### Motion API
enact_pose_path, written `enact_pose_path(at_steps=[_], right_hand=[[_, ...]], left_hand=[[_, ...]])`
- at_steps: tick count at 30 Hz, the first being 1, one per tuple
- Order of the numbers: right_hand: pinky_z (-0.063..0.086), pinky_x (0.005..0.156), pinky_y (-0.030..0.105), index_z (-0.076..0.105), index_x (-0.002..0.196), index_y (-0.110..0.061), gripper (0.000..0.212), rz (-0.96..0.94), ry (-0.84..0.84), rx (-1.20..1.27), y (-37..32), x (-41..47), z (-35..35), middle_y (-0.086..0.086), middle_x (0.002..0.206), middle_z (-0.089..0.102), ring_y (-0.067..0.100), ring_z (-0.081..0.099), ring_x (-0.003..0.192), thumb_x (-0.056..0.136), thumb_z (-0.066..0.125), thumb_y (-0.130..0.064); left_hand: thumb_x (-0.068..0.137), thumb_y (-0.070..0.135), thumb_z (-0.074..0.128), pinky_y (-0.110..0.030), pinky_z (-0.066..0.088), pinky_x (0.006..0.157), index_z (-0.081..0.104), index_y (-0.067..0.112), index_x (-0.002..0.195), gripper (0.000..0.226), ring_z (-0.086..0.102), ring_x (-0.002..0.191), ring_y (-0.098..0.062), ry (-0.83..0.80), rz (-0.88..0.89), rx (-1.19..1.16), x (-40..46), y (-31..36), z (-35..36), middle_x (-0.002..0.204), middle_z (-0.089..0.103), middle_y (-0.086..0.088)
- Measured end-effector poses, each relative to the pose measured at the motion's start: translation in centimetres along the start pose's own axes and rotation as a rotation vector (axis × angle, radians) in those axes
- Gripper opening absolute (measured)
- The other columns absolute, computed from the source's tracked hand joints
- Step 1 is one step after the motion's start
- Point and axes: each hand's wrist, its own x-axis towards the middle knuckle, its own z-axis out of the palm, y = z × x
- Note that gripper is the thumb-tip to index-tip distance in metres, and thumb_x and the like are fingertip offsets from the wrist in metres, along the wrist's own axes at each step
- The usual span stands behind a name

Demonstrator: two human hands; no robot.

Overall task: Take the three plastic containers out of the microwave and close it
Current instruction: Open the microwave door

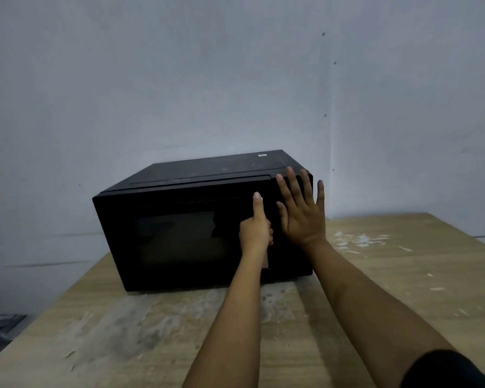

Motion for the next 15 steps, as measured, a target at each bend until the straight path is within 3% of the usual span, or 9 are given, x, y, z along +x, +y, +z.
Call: enact_pose_path(at_steps=[10, 15], right_hand=[[0.024, 0.113, 0.064, 0.024, 0.156, -0.023, 0.056, 0.000, 0.027, -0.027, 0.5, 0.5, 0.4, 0.004, 0.164, 0.021, 0.027, 0.016, 0.152, 0.102, 0.035, -0.034], [0.017, 0.115, 0.064, 0.020, 0.157, -0.023, 0.058, 0.071, -0.047, 0.005, -1.2, -0.5, -0.6, 0.003, 0.165, 0.017, 0.026, 0.011, 0.153, 0.104, 0.037, -0.036]], left_hand=[[0.088, 0.074, 0.046, -0.024, 0.033, 0.041, 0.055, 0.018, 0.062, 0.062, 0.033, 0.033, -0.010, 0.004, 0.057, -0.003, -5.0, 0.3, -2.5, 0.037, 0.033, 0.008], [0.088, 0.072, 0.049, -0.032, 0.042, 0.054, 0.058, 0.024, 0.065, 0.054, 0.039, 0.037, -0.013, -0.032, 0.065, -0.029, -8.6, 0.6, -5.2, 0.038, 0.037, 0.005]])
